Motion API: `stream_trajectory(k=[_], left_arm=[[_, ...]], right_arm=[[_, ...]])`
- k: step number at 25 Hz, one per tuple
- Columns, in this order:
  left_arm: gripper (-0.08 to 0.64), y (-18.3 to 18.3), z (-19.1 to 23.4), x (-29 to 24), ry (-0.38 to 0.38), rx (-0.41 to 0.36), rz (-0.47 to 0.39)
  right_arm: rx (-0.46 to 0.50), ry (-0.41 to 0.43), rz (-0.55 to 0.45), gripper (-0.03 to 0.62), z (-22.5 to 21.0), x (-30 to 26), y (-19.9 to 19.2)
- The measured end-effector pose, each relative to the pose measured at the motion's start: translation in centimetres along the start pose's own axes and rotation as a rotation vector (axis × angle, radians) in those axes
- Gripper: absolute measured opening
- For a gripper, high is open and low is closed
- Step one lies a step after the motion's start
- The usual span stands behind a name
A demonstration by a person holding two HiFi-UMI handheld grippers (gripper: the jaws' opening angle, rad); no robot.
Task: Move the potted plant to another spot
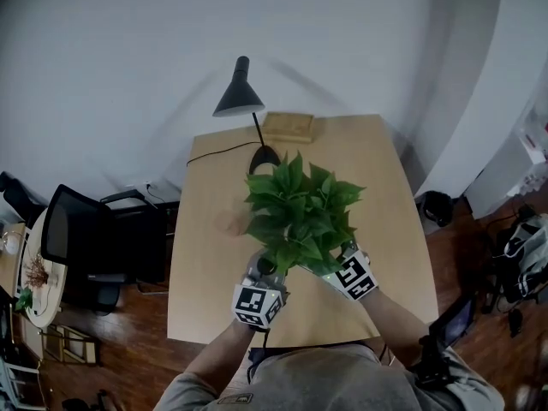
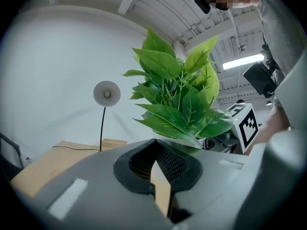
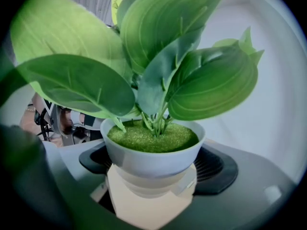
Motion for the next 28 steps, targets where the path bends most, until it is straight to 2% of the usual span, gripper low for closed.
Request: stream_trajectory(k=[8, 16, 22, 28], left_arm=[[-0.006, -0.9, -4.2, -4.7, -0.004, -0.013, 0.060], [-0.008, -1.8, -4.5, -8.1, -0.075, -0.003, 0.085], [-0.007, -3.8, -4.3, -9.1, -0.097, 0.018, 0.136], [-0.008, -7.4, -2.9, -8.5, -0.058, 0.052, 0.222]], right_arm=[[-0.034, -0.003, 0.009, 0.515, -4.4, 3.5, -2.9], [-0.052, -0.066, 0.035, 0.515, -6.8, 4.2, -4.6], [-0.064, -0.064, 0.079, 0.515, -7.0, 4.2, -6.7], [-0.101, -0.004, 0.116, 0.515, -5.1, 2.5, -10.2]])
Point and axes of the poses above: the fingertips, and each gripper's own axes: x backward along the fingers, z to its left, y out of its top, the point moved 9 cm from there along x, backward along the fingers, and after that the axes turned 1 degree about x, right-handed, at the moved point
